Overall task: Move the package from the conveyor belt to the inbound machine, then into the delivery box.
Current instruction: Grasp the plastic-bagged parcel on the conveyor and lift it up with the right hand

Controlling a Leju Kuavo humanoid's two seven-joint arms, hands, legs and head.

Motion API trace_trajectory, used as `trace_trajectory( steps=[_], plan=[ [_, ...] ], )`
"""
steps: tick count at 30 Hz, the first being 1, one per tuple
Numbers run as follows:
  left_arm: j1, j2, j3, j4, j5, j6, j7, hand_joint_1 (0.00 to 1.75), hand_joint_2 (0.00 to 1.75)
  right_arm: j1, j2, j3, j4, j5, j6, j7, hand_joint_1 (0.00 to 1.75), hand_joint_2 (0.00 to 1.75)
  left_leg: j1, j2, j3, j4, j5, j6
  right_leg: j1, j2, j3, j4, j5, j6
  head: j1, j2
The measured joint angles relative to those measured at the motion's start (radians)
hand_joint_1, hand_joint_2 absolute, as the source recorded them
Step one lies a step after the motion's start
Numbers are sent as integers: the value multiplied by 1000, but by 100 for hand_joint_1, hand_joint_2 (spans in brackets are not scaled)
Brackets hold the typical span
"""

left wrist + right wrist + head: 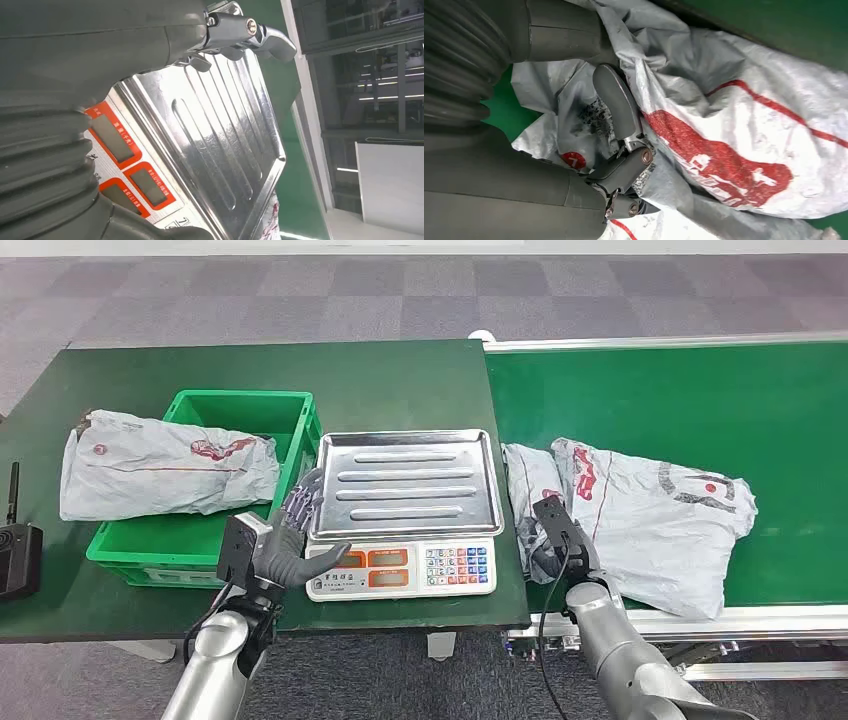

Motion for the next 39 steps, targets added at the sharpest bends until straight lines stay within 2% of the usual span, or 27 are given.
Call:
trace_trajectory(
  steps=[24, 39],
  plan=[
    [-16, 1, 0, 21, 3, -5, -5, 0, 175, -19, 4, -41, 0, -56, 8, -73, 175, 175, 0, 0, 0, 0, 0, 0, 0, 0, -1, 0, 0, 0, 0, 0],
    [-11, 1, 0, 20, 3, 9, -6, 0, 175, -85, 5, -40, -66, -12, -128, -235, 175, 175, 0, 0, 0, 0, 0, 0, 0, 0, 0, 0, 0, 0, 0, 0]
  ],
)
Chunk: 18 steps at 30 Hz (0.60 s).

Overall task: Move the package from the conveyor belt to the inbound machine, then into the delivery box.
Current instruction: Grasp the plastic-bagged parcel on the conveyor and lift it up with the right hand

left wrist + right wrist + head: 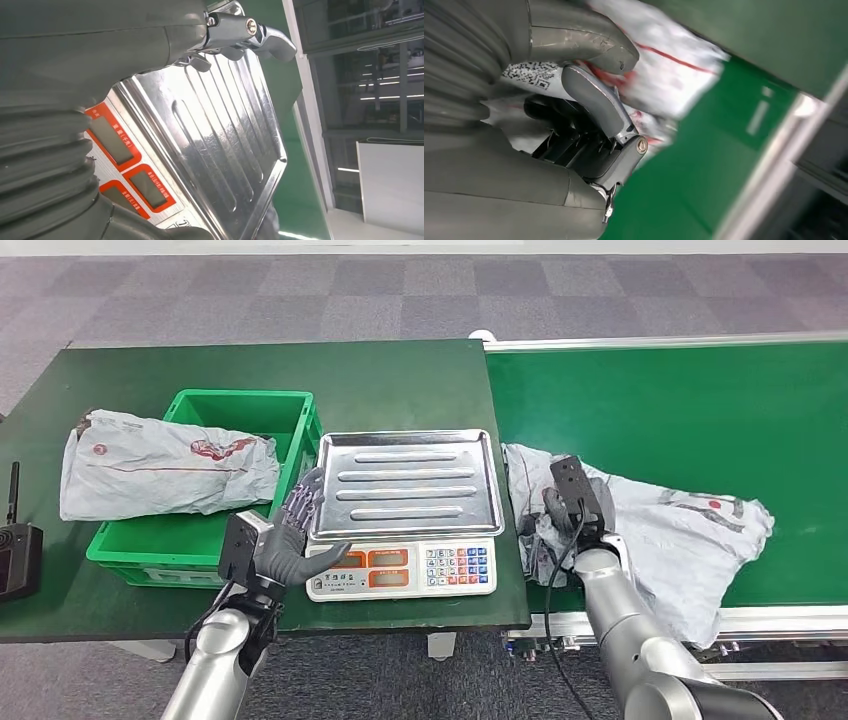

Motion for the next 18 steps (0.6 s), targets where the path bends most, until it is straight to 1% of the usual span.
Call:
trace_trajectory(
  steps=[8, 18],
  plan=[
    [0, 0, 0, -7, -12, 15, -5, 0, 175, -55, 15, 71, -92, 24, 3, 1, 175, 175, 0, 0, 0, 0, 0, 0, 0, 0, 0, 0, 0, 0, 0, 0],
    [-5, 8, 1, -6, -12, 21, -24, 0, 175, -87, 33, 167, -157, 7, 35, -10, 175, 175, 0, 0, 0, 0, 0, 0, 0, 0, 0, 0, 0, 0, 0, 0]
  ],
)
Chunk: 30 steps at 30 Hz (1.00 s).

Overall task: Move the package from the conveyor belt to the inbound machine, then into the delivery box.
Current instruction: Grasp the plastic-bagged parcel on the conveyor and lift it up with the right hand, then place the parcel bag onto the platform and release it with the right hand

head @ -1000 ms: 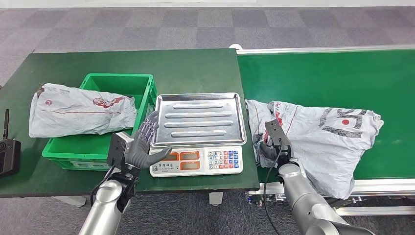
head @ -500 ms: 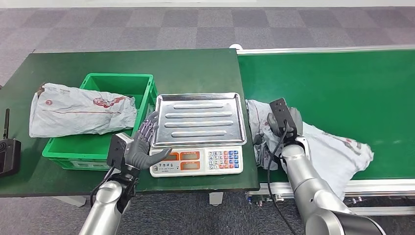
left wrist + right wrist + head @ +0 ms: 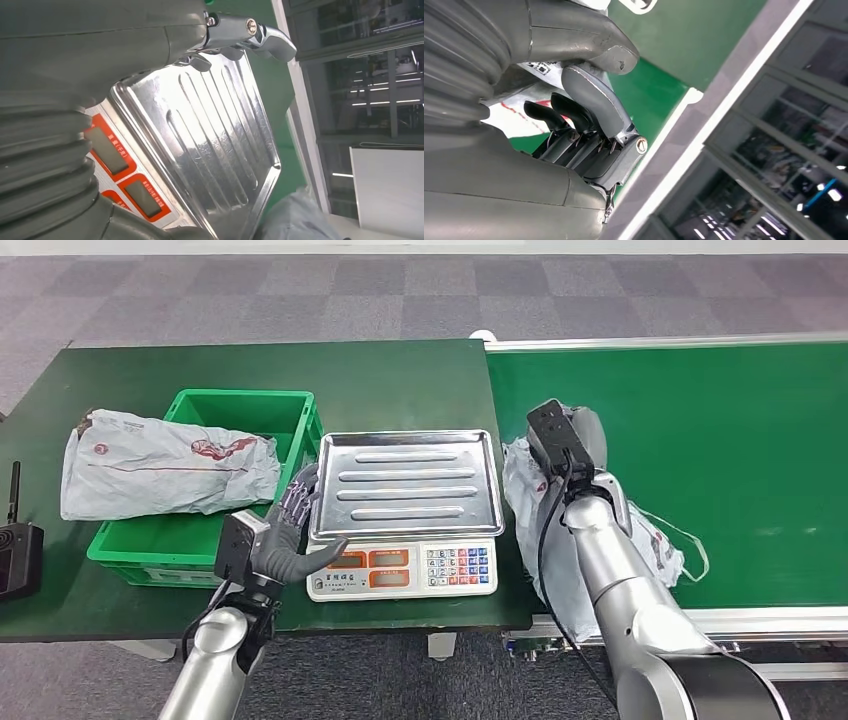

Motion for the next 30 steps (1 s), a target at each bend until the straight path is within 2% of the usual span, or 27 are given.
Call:
trace_trajectory(
  steps=[8, 16, 21, 26, 30],
  plan=[
    [-1, 3, 2, 2, 0, 11, -9, 0, 175, -68, 38, 98, -21, -5, 5, 54, 175, 175, 0, 0, 0, 0, 0, 0, 0, 0, 0, 0, 0, 0, 0, 0],
    [-11, 4, 10, 2, -25, 53, -21, 0, 175, -121, 106, 205, -21, 30, 56, 86, 175, 175, 0, 1, 0, 0, 0, 0, 0, 1, 0, 0, 0, 0, 0, 0],
    [-26, 6, 23, 2, -28, 61, -23, 0, 175, -122, 169, 309, -23, 27, 79, 98, 175, 175, 1, 1, 0, 0, 0, -1, 1, 1, -1, 0, 0, -1, 0, 0],
    [-55, 6, 27, 12, -32, 54, -24, 0, 175, -110, 201, 430, -48, -55, 94, 119, 171, 175, 2, 1, 0, 0, 0, -1, 2, 1, -1, 0, -1, -1, 0, 0],
    [-82, 5, 27, 27, -37, 53, -23, 0, 175, -100, 210, 496, -58, -97, 109, 121, 0, 175, 2, 1, 0, 0, 0, -1, 2, 1, -1, 0, -1, -1, 0, 0]
  ],
)
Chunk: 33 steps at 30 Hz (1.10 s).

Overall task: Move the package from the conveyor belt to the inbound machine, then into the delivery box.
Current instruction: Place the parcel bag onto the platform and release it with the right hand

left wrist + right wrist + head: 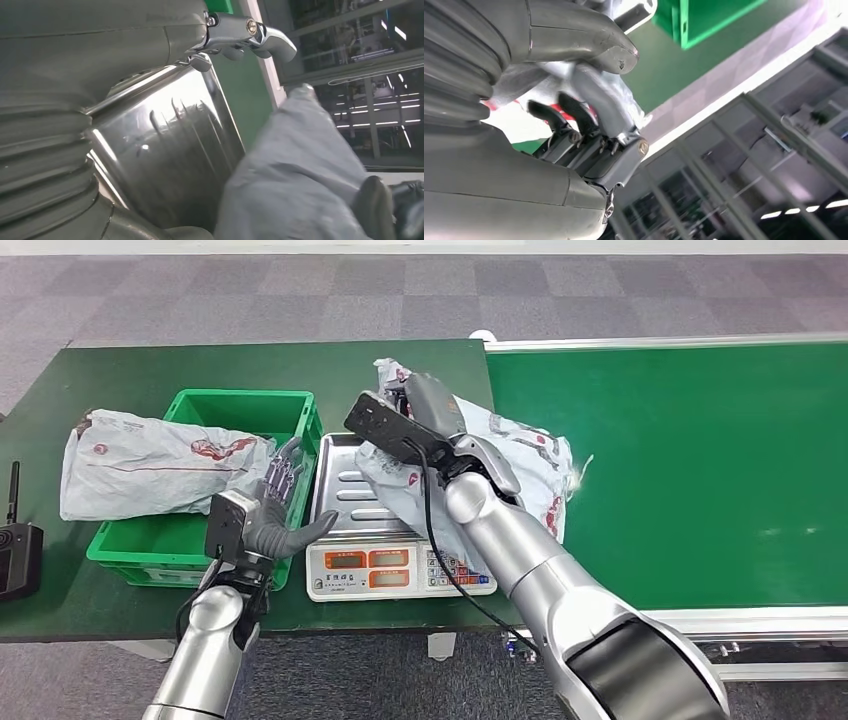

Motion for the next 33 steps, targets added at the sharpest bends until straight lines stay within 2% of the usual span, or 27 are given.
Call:
trace_trajectory(
  steps=[8, 16, 20, 26, 33],
  plan=[
    [-24, 0, 0, 30, -2, 0, 1, 0, 175, 9, -10, 43, -16, -84, 4, 1, 0, 175, 0, 0, 0, 0, 0, 0, 0, 0, 0, 0, 0, 0, 0, 0],
    [-30, 0, 0, 53, -4, 0, 3, 0, 175, 17, -65, 38, -59, -266, 61, -12, 0, 175, 0, 0, 0, 0, 0, 0, 0, 0, 0, 0, 0, 0, 0, 0],
    [-38, 0, 0, 67, -23, 8, 0, 0, 175, 30, -104, 2, -99, -386, 63, -52, 0, 175, 0, 0, 0, 0, 0, 0, 0, 0, 0, 0, 0, 0, 0, 0],
    [-86, 0, 0, 114, -58, 42, 1, 0, 175, 53, -161, -62, -115, -448, 6, -72, 0, 175, 0, -1, 0, 0, 0, 0, 0, 0, 0, 0, 1, 0, 0, 0],
    [-173, -9, 0, 229, 20, 10, -46, 0, 175, 106, -181, -121, -42, -508, -32, -186, 0, 175, 0, -1, 0, 0, 0, 0, 0, 0, 0, 0, 1, 0, 0, 0]
  ],
)
